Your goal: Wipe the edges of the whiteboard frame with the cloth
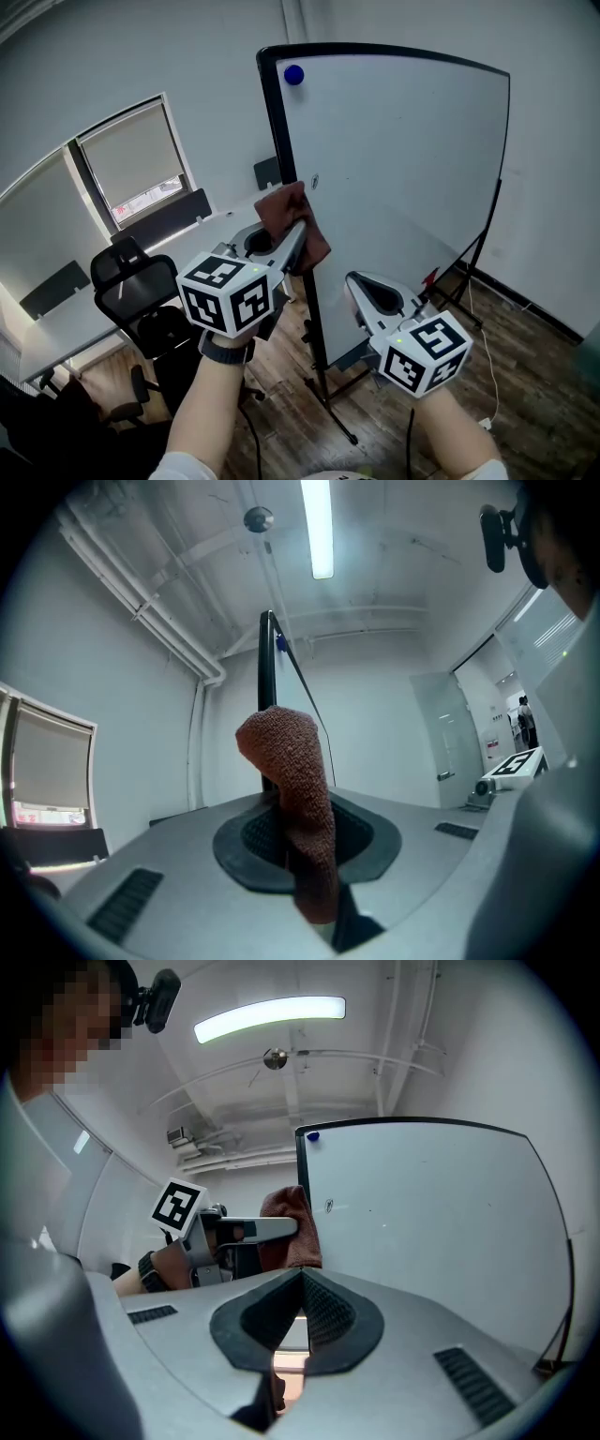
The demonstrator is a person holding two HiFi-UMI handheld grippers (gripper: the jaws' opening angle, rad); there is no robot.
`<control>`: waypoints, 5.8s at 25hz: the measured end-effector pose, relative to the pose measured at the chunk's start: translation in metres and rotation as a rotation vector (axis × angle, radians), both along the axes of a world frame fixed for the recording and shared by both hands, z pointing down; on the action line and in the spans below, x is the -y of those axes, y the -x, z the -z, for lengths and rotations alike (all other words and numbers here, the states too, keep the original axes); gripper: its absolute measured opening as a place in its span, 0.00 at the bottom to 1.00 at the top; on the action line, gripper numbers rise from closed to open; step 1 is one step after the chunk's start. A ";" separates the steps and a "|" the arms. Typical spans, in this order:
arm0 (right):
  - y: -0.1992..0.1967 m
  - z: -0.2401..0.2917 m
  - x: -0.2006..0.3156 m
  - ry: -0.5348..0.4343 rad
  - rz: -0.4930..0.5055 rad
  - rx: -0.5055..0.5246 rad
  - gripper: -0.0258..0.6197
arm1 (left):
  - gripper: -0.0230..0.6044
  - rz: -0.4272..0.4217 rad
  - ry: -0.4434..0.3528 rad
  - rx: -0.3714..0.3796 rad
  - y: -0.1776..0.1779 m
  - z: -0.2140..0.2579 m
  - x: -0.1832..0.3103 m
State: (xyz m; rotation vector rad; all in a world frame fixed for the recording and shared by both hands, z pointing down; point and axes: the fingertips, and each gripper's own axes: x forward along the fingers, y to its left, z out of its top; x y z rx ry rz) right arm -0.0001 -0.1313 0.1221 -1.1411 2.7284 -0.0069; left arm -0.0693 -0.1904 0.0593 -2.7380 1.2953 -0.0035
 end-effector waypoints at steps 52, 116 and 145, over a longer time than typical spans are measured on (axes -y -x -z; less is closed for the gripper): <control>-0.027 -0.183 0.050 0.259 -0.086 0.059 0.05 | 0.14 0.460 0.074 -0.077 -0.004 -0.323 0.010; -0.028 -0.428 0.081 0.477 -0.044 0.022 0.05 | 0.14 0.559 0.557 -0.053 -0.012 -0.684 0.014; -0.027 -0.337 0.013 0.429 -0.109 -0.010 0.05 | 0.14 0.296 0.427 -0.078 -0.027 -0.471 -0.065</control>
